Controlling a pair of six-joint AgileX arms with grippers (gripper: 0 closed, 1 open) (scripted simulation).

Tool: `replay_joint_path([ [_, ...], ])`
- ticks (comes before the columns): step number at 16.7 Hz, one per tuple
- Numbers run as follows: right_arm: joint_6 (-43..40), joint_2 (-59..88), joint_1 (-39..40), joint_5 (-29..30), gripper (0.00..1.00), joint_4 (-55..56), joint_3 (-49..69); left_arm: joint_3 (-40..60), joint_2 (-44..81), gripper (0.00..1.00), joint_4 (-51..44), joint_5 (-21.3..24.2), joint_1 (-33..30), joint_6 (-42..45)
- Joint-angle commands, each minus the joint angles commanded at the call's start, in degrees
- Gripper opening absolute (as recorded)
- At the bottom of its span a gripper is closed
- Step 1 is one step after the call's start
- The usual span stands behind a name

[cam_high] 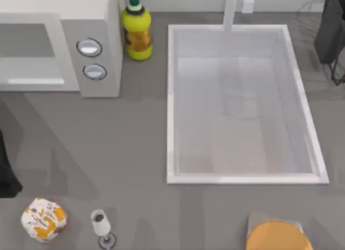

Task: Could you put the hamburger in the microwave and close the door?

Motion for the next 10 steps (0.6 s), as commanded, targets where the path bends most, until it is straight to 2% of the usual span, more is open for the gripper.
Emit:
replay_joint_path([
  [5,0.00,0.00,0.00,0.00,1.00,0.00,0.00,2.99,3.77,1.00,-3.29,-0.20,-0.82,0.93],
  [10,0.00,0.00,0.00,0.00,1.00,0.00,0.00,14.31,22.08,1.00,-16.32,-0.36,-4.72,4.53],
])
